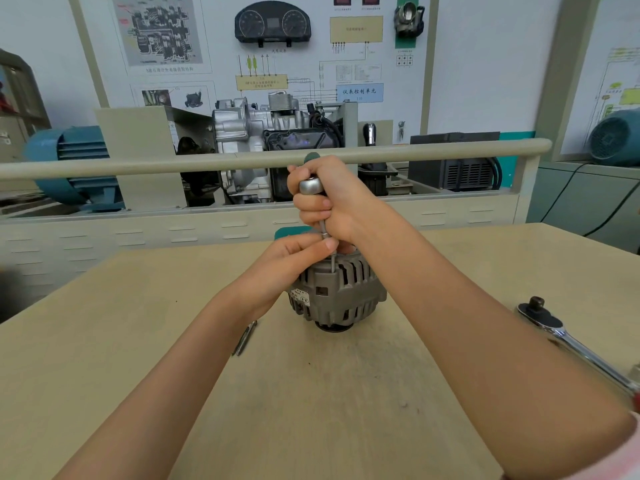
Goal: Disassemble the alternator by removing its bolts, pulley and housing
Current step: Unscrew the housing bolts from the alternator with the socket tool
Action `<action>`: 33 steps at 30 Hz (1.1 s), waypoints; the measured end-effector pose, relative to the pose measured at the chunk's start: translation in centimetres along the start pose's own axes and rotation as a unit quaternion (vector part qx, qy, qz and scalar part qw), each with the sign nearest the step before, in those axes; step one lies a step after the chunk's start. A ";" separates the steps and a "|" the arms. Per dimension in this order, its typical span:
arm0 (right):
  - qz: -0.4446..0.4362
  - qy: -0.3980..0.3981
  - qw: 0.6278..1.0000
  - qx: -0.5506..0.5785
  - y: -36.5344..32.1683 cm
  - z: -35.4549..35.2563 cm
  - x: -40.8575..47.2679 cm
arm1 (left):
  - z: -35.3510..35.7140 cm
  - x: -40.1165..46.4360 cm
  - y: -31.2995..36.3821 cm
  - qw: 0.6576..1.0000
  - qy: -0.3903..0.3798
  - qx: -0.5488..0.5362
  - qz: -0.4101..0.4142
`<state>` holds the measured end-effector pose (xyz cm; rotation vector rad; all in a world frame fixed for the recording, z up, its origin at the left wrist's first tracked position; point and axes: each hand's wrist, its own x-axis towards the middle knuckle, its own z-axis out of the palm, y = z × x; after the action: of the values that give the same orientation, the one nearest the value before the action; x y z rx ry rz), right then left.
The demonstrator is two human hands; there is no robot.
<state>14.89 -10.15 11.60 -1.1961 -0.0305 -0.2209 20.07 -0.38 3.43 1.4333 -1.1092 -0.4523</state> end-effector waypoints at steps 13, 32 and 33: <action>-0.024 0.068 0.993 0.091 0.0 -1.1 -0.3 | 0.2 0.1 0.2 0.999 0.004 0.040 -0.011; 0.000 0.097 0.993 0.067 -0.2 -0.2 -0.4 | 0.5 0.0 0.1 0.999 0.018 0.030 0.009; 0.037 0.034 0.994 0.095 -0.5 -0.8 -0.2 | 0.5 0.1 0.1 0.999 0.013 0.029 0.008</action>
<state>14.49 -11.00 11.71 -0.9971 0.0503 -0.1892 19.68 -0.67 3.45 1.4755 -1.1192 -0.3927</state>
